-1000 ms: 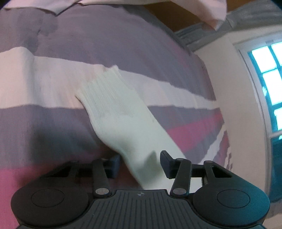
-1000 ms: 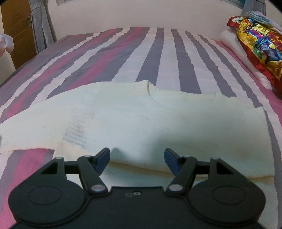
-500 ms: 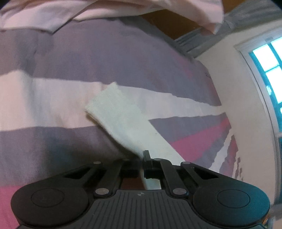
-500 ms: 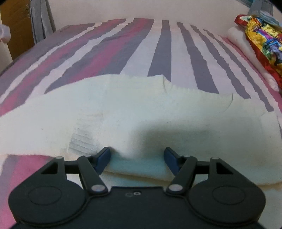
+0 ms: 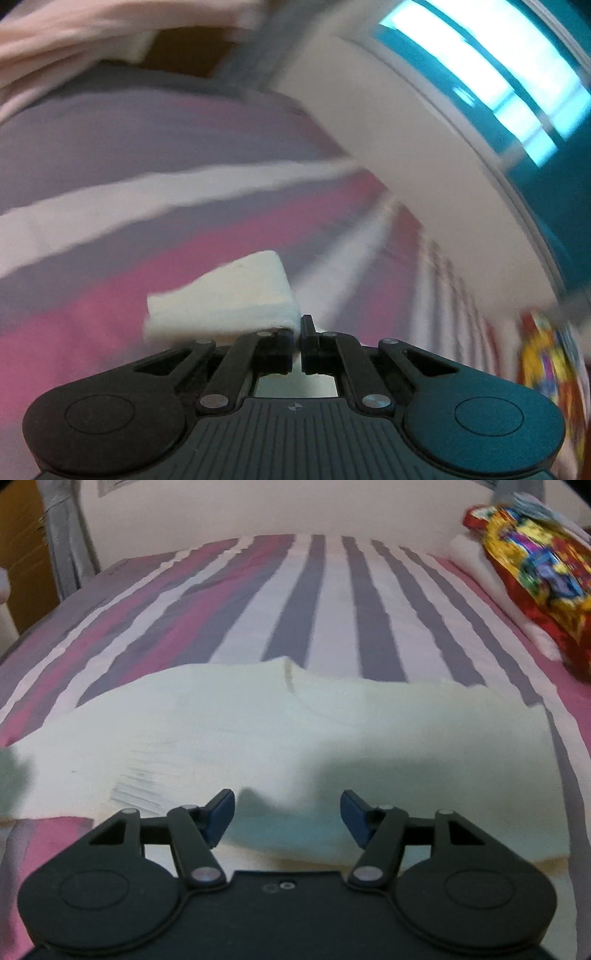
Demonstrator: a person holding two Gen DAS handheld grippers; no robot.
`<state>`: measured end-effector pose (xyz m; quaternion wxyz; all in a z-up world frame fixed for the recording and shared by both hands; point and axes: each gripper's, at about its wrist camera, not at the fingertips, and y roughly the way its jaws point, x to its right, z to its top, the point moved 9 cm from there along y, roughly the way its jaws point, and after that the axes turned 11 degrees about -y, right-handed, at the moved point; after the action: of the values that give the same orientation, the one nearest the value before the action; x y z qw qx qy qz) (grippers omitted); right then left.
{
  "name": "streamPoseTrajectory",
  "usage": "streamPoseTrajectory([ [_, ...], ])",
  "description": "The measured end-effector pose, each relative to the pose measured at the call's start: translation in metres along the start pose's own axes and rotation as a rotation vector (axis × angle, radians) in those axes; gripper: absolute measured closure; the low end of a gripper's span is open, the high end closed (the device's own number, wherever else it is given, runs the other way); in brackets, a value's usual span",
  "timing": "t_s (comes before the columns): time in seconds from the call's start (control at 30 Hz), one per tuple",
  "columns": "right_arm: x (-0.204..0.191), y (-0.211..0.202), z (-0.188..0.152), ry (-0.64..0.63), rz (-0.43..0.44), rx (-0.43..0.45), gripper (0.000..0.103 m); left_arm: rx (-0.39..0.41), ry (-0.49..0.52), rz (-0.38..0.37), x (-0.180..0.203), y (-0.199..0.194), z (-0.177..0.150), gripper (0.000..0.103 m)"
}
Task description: Fold small clothes
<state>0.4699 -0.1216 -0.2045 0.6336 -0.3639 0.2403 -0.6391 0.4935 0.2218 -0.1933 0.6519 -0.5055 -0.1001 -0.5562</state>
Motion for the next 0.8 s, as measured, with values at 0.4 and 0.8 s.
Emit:
streamPoseTrajectory([
  [0.4, 0.084, -0.022, -0.036, 0.081, -0.031, 0.001, 0.04, -0.408, 0.373, -0.093, 0.149, 0.065, -0.22, 0.099],
  [0.8, 0.089, -0.039, -0.049, 0.086, 0.027, 0.029, 0.039, -0.392, 0.28, -0.213, 0.175, -0.002, -0.18, 0.008],
])
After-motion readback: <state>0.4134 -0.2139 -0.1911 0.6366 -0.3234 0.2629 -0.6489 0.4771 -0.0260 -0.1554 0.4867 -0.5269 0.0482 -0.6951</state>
